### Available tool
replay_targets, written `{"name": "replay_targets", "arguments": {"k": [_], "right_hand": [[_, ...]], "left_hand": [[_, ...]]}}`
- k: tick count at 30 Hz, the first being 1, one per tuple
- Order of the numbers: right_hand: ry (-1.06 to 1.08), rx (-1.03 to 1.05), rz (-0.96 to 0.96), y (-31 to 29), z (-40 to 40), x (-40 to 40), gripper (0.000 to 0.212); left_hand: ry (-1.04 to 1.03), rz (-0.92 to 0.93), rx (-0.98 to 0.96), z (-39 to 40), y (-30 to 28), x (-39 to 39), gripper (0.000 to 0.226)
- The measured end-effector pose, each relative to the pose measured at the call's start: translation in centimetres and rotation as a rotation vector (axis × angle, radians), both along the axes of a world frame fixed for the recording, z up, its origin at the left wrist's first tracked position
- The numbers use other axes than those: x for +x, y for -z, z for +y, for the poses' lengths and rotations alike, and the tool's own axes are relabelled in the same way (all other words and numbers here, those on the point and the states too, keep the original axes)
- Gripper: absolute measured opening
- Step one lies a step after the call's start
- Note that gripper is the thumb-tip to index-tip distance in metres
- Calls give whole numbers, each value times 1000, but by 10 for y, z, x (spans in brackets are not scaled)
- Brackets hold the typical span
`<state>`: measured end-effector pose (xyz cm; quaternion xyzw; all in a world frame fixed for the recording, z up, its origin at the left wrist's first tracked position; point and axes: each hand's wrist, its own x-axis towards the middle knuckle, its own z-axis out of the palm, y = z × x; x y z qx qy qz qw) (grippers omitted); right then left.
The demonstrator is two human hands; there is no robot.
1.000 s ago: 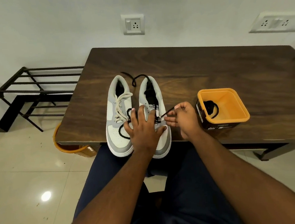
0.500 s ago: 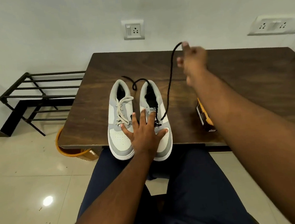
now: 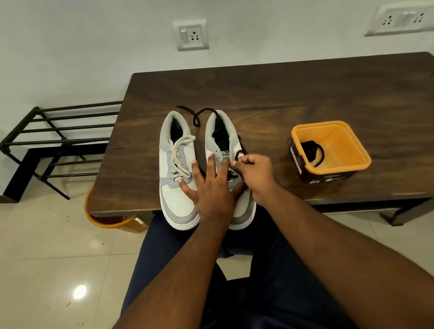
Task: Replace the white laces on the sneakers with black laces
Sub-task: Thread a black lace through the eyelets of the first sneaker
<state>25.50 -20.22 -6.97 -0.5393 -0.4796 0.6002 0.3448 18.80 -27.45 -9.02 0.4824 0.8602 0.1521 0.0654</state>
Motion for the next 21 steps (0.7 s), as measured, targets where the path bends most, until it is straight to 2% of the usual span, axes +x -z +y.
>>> {"name": "replay_targets", "arguments": {"k": [3, 9, 12, 14, 17, 21], "right_hand": [[-9, -10, -29, -25, 27, 0, 17], [225, 331, 28, -137, 140, 15, 30], [105, 434, -72, -160, 164, 17, 24], [15, 394, -147, -146, 156, 14, 21], [-92, 259, -235, -93, 122, 15, 29], [-69, 250, -400, -23, 51, 28, 35]], "left_hand": [[2, -19, -2, -2, -2, -1, 72], [5, -30, -4, -3, -5, 1, 71], [-5, -36, 1, -2, -4, 1, 71], [-5, -31, -5, -1, -3, 0, 72], [-18, -22, 2, -2, -2, 1, 72], [-15, -32, 13, -2, 0, 1, 73]]}}
